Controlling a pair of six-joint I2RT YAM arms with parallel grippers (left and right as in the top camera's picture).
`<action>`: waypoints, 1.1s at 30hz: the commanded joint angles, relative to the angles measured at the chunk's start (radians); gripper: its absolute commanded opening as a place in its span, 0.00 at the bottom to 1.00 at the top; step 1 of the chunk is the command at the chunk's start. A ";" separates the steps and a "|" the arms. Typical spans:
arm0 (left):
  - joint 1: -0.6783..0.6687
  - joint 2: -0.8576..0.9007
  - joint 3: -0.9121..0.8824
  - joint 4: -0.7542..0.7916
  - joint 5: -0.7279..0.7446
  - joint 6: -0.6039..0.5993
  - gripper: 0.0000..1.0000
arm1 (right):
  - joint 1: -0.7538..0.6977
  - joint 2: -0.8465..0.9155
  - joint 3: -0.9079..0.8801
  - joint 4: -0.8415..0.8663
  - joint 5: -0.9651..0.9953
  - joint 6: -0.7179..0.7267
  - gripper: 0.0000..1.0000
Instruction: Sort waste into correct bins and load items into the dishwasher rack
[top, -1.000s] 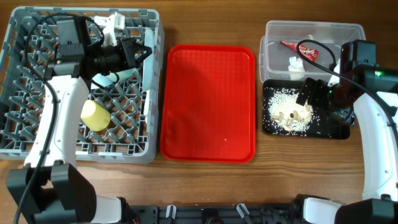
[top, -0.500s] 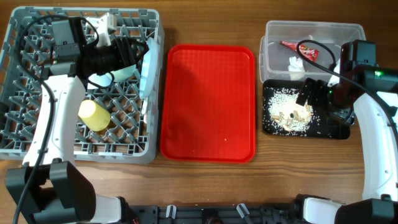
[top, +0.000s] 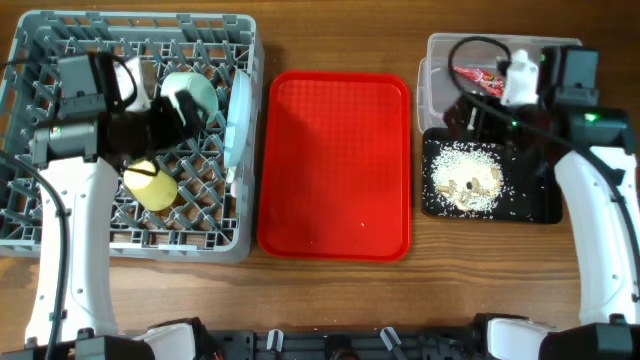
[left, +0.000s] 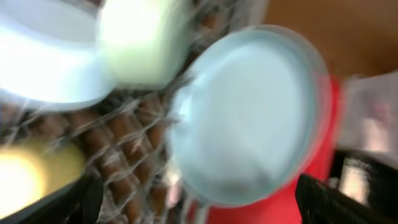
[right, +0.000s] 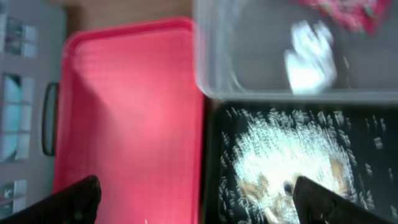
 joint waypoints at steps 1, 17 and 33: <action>0.002 0.012 -0.005 -0.113 -0.151 -0.055 1.00 | 0.047 0.005 0.000 0.011 0.072 -0.024 1.00; -0.018 -0.230 -0.137 -0.169 -0.165 -0.010 1.00 | 0.051 -0.169 -0.094 -0.073 0.141 0.053 1.00; -0.095 -1.003 -0.429 -0.044 -0.159 0.058 1.00 | 0.051 -0.727 -0.422 -0.031 0.193 0.083 1.00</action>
